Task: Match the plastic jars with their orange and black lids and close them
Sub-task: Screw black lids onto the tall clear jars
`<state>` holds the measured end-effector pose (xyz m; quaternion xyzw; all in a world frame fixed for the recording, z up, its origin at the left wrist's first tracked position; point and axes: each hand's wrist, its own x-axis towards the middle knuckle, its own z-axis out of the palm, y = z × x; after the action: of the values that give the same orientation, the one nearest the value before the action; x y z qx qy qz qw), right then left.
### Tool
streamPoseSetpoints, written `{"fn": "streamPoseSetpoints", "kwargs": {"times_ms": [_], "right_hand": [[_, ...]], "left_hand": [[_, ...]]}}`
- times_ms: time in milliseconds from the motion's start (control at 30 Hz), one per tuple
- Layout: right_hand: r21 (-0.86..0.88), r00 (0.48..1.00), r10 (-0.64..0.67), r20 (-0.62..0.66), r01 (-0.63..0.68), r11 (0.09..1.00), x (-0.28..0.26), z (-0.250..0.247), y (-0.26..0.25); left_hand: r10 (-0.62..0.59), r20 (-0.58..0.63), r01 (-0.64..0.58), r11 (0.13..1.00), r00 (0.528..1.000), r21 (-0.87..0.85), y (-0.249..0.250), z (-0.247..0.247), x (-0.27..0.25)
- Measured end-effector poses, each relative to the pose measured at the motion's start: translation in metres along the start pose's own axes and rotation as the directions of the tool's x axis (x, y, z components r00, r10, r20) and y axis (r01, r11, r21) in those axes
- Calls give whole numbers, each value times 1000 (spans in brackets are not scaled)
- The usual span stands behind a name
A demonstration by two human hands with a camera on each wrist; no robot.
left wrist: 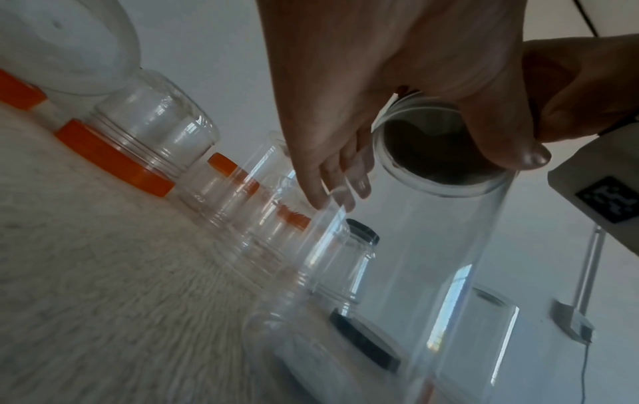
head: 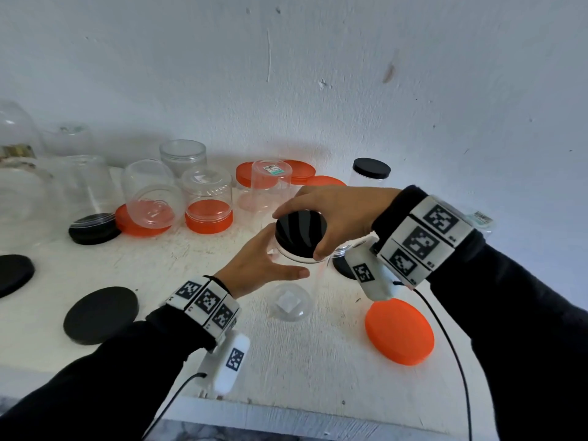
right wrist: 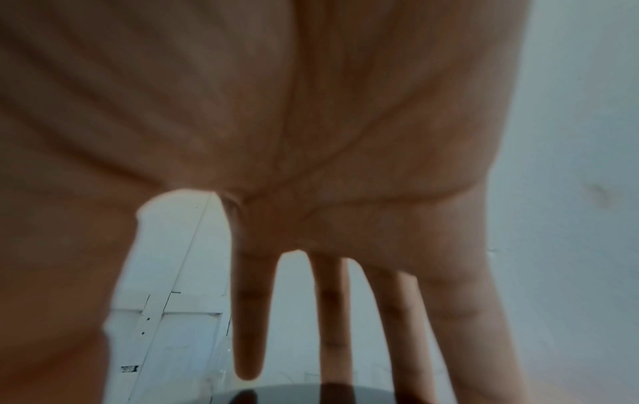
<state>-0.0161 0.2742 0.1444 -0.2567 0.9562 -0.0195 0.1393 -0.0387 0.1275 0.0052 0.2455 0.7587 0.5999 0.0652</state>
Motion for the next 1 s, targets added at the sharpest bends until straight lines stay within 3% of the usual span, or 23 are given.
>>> {"fn": "streamPoseSetpoints", "kwargs": {"times_ms": [400,533,733,1000], "right_hand": [[52,997,-55,54,52,997,5,0,5],[40,997,-59,51,57,998,6,2,7],[21,999,-34,-26,35,999,10,3,8],[-42,961,116,-252,-131,991,16,20,-3]], "left_hand": [[5,103,7,993,995,-119,1,-3,1],[3,77,6,994,997,-113,-2,-3,4],[9,10,-8,998,1000,-61,-1,1,3],[-22,-57,20,999,998,-35,-3,5,-1]]}}
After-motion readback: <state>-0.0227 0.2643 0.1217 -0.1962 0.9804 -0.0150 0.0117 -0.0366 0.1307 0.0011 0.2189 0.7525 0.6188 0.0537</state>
